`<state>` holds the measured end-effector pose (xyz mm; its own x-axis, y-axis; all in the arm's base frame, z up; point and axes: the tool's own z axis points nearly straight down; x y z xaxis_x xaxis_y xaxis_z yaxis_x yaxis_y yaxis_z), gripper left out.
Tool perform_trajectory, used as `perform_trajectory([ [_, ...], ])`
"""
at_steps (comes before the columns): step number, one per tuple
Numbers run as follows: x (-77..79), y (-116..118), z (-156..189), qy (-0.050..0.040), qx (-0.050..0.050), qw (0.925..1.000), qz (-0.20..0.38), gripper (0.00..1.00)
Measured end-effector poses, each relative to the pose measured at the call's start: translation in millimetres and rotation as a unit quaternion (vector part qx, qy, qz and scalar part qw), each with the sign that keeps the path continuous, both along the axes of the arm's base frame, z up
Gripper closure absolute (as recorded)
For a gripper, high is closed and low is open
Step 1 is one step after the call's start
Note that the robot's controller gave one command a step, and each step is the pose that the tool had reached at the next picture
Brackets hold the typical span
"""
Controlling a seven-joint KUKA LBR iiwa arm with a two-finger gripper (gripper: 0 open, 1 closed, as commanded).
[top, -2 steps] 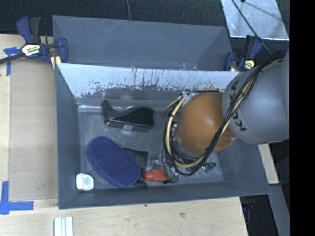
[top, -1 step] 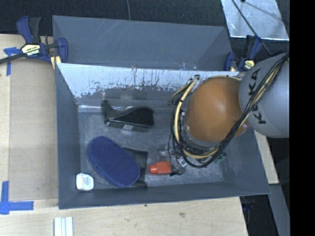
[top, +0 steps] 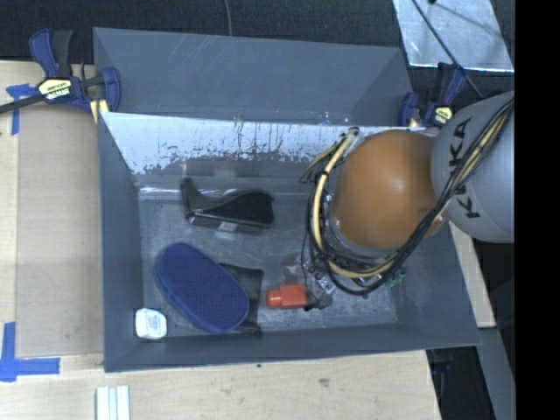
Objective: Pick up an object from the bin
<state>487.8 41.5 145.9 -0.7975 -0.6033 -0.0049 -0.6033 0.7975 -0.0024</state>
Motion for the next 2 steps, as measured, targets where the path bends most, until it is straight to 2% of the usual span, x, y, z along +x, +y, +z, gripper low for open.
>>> perform_trajectory([
  [1, 1.2, 0.2, 15.9, -0.0003, 0.000, 1.0000, -0.001, 1.00],
  [2, 2.6, 0.3, 55.8, -0.0013, 0.000, 1.0000, -0.002, 1.00],
])
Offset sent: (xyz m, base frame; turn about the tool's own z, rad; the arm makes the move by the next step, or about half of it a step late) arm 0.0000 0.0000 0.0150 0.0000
